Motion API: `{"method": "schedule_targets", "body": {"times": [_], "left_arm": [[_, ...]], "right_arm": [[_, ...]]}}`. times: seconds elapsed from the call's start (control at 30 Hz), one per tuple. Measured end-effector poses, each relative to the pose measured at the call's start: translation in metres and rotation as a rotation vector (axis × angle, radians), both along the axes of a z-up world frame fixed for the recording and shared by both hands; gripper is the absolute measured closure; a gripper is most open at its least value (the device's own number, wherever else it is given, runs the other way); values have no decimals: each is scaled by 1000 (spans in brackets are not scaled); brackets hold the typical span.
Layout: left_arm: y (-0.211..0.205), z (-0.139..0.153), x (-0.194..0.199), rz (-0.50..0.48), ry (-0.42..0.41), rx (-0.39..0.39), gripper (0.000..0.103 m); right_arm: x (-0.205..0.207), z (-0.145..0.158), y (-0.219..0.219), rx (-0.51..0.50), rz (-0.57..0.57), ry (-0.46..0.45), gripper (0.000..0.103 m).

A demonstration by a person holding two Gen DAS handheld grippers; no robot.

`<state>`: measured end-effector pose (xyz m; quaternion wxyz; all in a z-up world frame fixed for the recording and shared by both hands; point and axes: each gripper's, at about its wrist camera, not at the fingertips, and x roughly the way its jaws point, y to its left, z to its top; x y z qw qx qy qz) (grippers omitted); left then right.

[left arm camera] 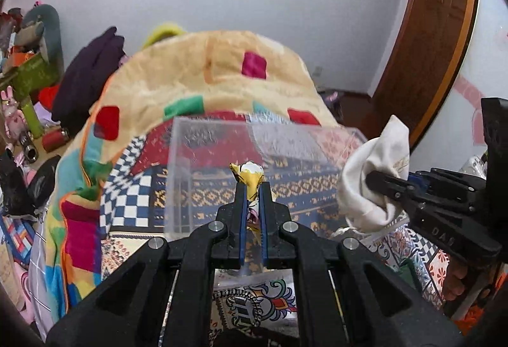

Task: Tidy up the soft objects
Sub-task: 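Drop the white sock into the clear box while the left gripper grasps a scrunchie, then grasp the green gloves with the right gripper while the left gripper grasps the black beanie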

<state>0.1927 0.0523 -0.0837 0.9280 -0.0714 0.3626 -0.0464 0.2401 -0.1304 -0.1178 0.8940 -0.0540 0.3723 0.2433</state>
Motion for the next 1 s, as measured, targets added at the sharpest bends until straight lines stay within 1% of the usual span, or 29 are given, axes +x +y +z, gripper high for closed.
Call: {"method": "schedule_targets", "body": {"times": [0.1,0.17,0.23,0.27,0.33,0.4,0.43,0.5,0.6,0.63,0.7,0.8,0.87,1.0], "left_arm": [[-2,-6,4,-4,33,-1,97],[-2,-9,5,-1,47,-9,96],[-1,-8,5,0,52,-19,94],[0,-7,3,1,51,-24,93],[1,-4,2,3,45,-25,87],[0,3,-4,9,27,-17,72],[-1,7,-8,13,13,-7,68],[-3,14,-14,21,-13,11,57],[-5,26,-28,27,-52,37,48],[-6,29,-31,29,-61,43,44],[-5,34,-42,36,-81,53,34],[-7,36,-57,37,-92,57,26],[-9,31,-68,28,-79,61,25],[-16,14,-82,8,-25,59,25]], "right_arm": [[3,-8,2,-20,8,29,89],[4,-10,2,-34,8,41,85],[4,-10,1,-43,6,53,74],[2,-9,0,-42,3,54,70],[0,-4,-4,-32,-1,44,57],[-4,2,-8,-22,-7,25,49],[-7,6,-11,-16,-9,11,45],[-13,14,-16,-6,-10,-11,40],[-23,25,-24,17,-9,-39,31],[-27,28,-27,25,-7,-49,28],[-35,34,-31,36,2,-65,27],[-49,38,-36,47,17,-73,26],[-57,36,-40,51,27,-64,26],[-66,18,-42,51,50,-4,26]]}}
